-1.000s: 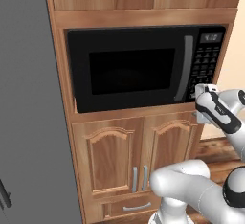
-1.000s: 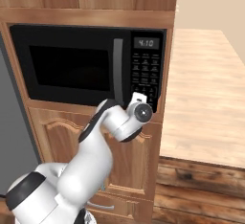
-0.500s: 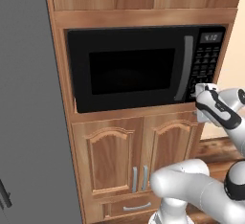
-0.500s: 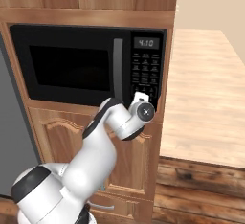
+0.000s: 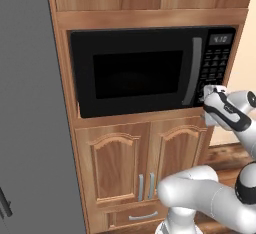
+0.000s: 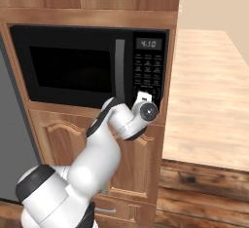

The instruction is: Remove the pear from the bowl and place it on the small plate. Then place the bowl with only the shrimp in the microwave, close the door, and press the start button to microwave the shrimp.

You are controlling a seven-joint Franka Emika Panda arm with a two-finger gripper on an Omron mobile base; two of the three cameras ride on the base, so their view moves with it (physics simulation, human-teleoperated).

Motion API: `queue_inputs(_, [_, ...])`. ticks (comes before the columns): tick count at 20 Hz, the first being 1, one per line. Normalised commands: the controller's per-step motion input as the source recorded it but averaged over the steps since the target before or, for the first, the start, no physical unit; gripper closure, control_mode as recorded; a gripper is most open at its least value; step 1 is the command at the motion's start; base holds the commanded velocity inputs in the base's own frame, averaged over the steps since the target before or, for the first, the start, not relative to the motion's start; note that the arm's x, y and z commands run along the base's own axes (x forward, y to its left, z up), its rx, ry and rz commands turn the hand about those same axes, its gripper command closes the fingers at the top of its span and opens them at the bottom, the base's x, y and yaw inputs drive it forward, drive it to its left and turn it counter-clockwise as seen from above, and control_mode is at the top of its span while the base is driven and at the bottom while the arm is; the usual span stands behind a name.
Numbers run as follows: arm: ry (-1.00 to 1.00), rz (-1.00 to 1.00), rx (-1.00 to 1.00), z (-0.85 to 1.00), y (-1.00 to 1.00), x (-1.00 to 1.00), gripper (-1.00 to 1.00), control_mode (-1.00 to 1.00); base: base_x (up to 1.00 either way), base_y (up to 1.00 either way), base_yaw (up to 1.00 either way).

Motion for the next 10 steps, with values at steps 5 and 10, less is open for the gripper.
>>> queue_inputs(5, [0.0, 0.0, 0.0, -0.12, 0.0, 0.12, -1.0, -1.0, 0.0, 0.0, 0.0])
queue_inputs(10, [0.0, 0.0, 0.0, -0.16, 0.0, 0.1, -1.0, -1.0, 0.0, 0.0, 0.0])
